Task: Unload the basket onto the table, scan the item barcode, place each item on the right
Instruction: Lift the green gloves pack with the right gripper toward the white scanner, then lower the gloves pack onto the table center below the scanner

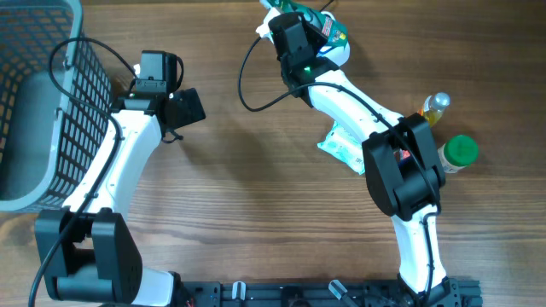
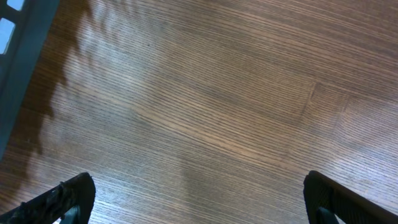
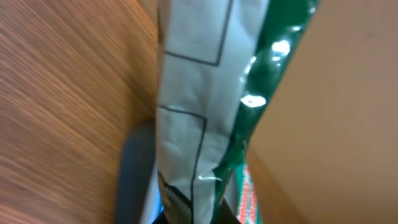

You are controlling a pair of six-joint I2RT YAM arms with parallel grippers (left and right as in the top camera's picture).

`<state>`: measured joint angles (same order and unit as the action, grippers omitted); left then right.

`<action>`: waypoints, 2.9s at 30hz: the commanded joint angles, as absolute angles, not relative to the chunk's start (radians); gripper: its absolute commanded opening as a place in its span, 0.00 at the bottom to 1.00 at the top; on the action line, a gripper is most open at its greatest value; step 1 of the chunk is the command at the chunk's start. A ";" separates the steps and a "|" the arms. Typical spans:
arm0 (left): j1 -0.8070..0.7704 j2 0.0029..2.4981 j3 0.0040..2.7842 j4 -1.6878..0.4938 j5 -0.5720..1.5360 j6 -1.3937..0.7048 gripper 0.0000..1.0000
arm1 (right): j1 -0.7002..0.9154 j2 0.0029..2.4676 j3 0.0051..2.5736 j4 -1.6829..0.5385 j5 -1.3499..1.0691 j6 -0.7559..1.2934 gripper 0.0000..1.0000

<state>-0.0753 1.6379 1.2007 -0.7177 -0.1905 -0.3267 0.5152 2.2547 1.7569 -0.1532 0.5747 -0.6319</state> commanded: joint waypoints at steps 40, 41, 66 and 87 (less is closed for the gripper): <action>-0.072 1.639 1.204 -0.719 -0.203 -0.314 1.00 | 0.470 1.755 1.713 -1.071 -0.331 0.293 0.05; -0.072 1.639 1.204 -0.719 -0.203 -0.314 1.00 | 0.470 1.761 1.686 -1.101 -0.345 0.299 0.04; -0.072 1.639 1.204 -0.719 -0.203 -0.314 1.00 | 0.470 1.775 1.338 -0.835 0.017 0.329 0.97; -0.072 1.639 1.204 -0.719 -0.203 -0.314 1.00 | 0.470 1.775 1.338 -0.715 0.022 0.316 1.00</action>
<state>-0.0757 1.6379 1.2007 -0.7181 -0.1905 -0.3267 0.4740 1.7695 1.3338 -0.7204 0.0017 0.3336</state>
